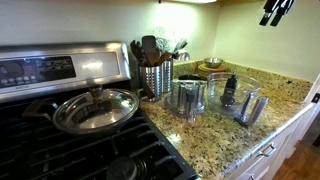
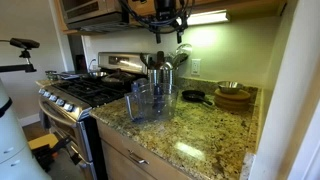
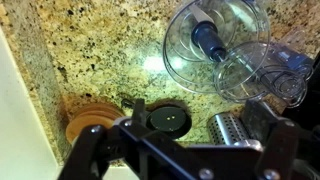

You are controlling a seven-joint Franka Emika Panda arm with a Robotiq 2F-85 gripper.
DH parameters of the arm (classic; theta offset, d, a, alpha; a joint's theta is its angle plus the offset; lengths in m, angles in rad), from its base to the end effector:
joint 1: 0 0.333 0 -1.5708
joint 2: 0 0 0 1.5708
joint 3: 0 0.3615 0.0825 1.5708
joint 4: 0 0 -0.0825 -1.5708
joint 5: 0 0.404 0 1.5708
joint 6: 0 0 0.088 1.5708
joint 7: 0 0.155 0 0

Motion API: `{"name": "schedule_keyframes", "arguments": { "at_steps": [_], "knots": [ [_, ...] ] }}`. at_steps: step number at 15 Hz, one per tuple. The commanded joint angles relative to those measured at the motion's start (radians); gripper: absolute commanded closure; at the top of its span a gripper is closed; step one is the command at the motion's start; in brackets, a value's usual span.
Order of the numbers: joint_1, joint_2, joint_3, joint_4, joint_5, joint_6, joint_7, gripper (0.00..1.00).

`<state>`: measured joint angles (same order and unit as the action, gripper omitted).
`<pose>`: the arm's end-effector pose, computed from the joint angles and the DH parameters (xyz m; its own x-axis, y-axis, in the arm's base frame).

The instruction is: Pick up the central part of the blender and put it on the countertop.

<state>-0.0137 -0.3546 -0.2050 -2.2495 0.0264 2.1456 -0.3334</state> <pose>0.4735 -0.1103 0.5183 0.9609 0.1015 0.2577 0.1082 -0.9941 -0.0119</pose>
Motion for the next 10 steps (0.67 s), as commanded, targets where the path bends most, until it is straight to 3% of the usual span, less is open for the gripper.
{"name": "schedule_keyframes", "arguments": {
  "at_steps": [1, 6, 10],
  "knots": [
    [-0.015, 0.001, 0.014, 0.002, 0.006, -0.002, -0.005, 0.0],
    [-0.015, 0.001, 0.014, 0.002, 0.006, -0.002, -0.005, 0.0],
    [-0.013, 0.014, 0.051, -0.027, -0.001, 0.037, 0.063, 0.0]
  ]
}}
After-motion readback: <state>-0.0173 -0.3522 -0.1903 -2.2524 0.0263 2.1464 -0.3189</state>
